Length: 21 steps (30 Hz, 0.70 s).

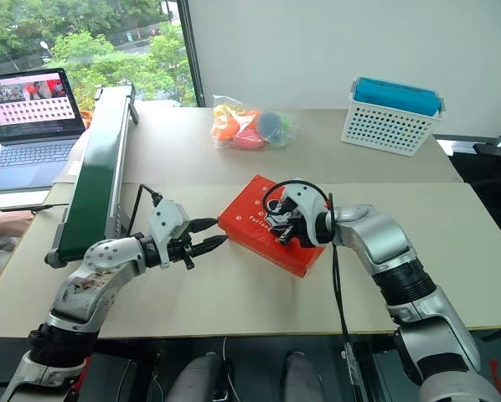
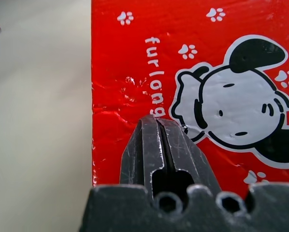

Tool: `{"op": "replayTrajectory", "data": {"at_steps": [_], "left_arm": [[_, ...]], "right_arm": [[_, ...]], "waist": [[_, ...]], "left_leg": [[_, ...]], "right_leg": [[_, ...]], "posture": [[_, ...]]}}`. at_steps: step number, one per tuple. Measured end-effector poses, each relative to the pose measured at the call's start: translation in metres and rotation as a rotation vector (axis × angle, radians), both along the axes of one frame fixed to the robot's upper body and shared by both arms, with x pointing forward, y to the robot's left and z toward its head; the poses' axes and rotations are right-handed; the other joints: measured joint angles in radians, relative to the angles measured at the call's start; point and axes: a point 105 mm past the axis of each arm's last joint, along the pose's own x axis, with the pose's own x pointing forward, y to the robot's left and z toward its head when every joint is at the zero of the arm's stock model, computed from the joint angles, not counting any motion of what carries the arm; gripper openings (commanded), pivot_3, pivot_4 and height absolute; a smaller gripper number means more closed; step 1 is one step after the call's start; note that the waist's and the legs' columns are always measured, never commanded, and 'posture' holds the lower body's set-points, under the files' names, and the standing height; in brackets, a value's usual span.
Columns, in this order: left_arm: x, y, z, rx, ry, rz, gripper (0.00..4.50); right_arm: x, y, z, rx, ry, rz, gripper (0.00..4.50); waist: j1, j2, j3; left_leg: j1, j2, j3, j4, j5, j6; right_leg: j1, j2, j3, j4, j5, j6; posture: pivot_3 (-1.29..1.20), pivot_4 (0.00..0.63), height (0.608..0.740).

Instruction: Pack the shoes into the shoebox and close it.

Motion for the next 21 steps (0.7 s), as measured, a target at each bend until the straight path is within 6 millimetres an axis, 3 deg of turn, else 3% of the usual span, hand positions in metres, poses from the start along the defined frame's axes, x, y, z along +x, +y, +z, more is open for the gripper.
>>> {"op": "replayTrajectory", "data": {"at_steps": [6,8,11,15,16,18,21], "left_arm": [[0.001,0.001,-0.001,-0.004,-0.001,0.019,2.16],[0.003,0.003,0.000,-0.025,-0.004,0.050,2.16],[0.006,0.006,0.001,-0.074,-0.003,0.101,2.16],[0.013,0.020,-0.001,-0.138,0.013,0.239,2.16],[0.016,0.025,0.000,-0.170,0.009,0.292,2.16],[0.024,0.039,0.003,-0.224,-0.006,0.410,2.16],[0.035,0.063,-0.004,-0.262,-0.012,0.606,2.16]], "right_arm": [[0.005,-0.004,-0.006,-0.036,-0.025,-0.009,0.06],[0.005,-0.007,0.000,0.022,-0.045,-0.034,0.06],[0.002,-0.019,0.012,0.142,-0.071,-0.092,0.06],[-0.002,-0.060,0.054,0.300,-0.238,-0.244,0.06],[-0.004,-0.081,0.062,0.292,-0.292,-0.314,0.06],[-0.007,-0.120,0.058,0.193,-0.353,-0.460,0.06],[-0.007,-0.171,0.036,-0.015,-0.438,-0.701,0.06]], "waist": [[0.000,-0.002,-0.010],[0.005,-0.002,-0.010],[0.013,-0.001,-0.009],[0.019,-0.001,-0.009],[0.023,-0.001,-0.009],[0.028,-0.001,-0.009],[0.028,-0.001,-0.009]], "left_leg": [[0.009,0.001,-0.002,-0.001,-0.001,-0.001],[0.007,0.000,-0.002,-0.001,-0.005,-0.007],[-0.001,-0.001,-0.002,-0.001,-0.001,-0.001],[-0.010,-0.002,-0.001,0.000,0.000,-0.001],[-0.010,-0.002,-0.001,0.000,-0.001,0.000],[-0.009,-0.002,-0.001,0.001,-0.001,0.001],[-0.007,-0.002,0.000,0.001,-0.001,0.001]], "right_leg": [[0.007,-0.001,-0.001,-0.003,-0.005,0.004],[0.008,-0.002,-0.001,-0.003,-0.004,0.005],[0.001,-0.003,-0.001,-0.001,0.000,-0.001],[-0.007,-0.003,-0.001,0.001,0.001,-0.001],[-0.007,-0.004,-0.002,0.000,0.001,-0.001],[-0.005,-0.004,-0.003,-0.002,0.001,0.000],[-0.005,-0.004,-0.002,-0.002,0.000,0.002]], "posture": [[0.00,0.150,0.699],[0.00,0.150,0.699],[0.00,0.150,0.699],[0.00,0.150,0.699],[0.00,0.150,0.699],[0.00,0.150,0.699],[0.00,0.150,0.699]]}}
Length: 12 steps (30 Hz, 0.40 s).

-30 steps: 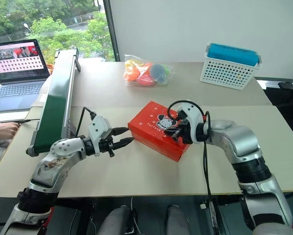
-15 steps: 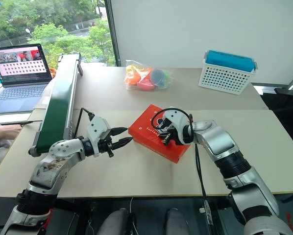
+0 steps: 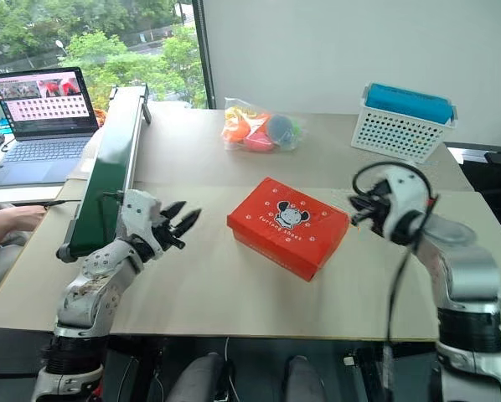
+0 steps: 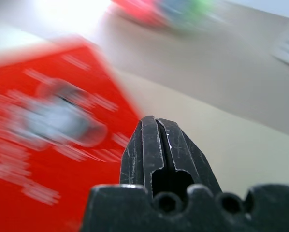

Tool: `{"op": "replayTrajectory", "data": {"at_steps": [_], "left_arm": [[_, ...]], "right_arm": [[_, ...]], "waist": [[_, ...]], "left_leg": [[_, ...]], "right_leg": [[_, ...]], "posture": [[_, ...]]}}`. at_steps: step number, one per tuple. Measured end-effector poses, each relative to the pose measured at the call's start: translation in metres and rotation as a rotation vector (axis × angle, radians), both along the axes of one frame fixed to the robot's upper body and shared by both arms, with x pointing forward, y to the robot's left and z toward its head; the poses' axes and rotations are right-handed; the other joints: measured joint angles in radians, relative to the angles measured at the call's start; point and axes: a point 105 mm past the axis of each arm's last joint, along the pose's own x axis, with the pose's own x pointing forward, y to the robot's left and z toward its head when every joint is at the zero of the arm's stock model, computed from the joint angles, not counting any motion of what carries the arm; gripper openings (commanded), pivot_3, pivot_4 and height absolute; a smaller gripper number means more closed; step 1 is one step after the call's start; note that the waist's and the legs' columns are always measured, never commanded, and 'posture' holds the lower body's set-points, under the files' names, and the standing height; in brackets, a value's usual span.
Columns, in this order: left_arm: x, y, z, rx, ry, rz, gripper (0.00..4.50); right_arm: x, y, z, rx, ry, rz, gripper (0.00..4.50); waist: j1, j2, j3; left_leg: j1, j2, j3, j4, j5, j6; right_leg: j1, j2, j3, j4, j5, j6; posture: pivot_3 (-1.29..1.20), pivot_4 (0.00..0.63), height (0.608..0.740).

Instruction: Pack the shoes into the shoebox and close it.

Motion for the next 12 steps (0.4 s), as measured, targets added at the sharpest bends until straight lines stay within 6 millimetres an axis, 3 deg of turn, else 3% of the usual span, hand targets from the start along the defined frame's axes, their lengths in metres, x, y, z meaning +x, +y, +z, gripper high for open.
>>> {"op": "replayTrajectory", "data": {"at_steps": [3,8,12], "left_arm": [[0.009,0.025,-0.015,-0.039,0.027,0.229,2.16],[0.011,0.031,-0.024,-0.046,0.030,0.341,2.16],[0.011,0.033,-0.023,-0.056,0.015,0.371,2.16]], "right_arm": [[-0.006,-0.042,-0.005,-0.214,-0.091,-0.233,0.06],[-0.009,-0.052,-0.003,-0.215,-0.174,-0.294,0.06],[-0.018,-0.063,-0.028,-0.176,-0.128,-0.342,0.06]], "waist": [[-0.006,0.000,0.000],[-0.013,0.000,0.000],[-0.007,0.000,0.000]], "left_leg": [[0.001,0.000,0.001,-0.001,0.001,-0.001],[0.000,0.001,0.001,-0.001,0.001,-0.001],[0.000,0.001,0.001,0.000,0.000,0.000]], "right_leg": [[-0.002,0.001,0.002,0.002,-0.002,0.002],[-0.001,0.003,0.003,0.001,0.001,-0.002],[-0.001,0.002,0.003,0.001,0.001,-0.002]], "posture": [[0.00,0.150,0.699],[0.00,0.150,0.699],[0.00,0.150,0.699]]}}
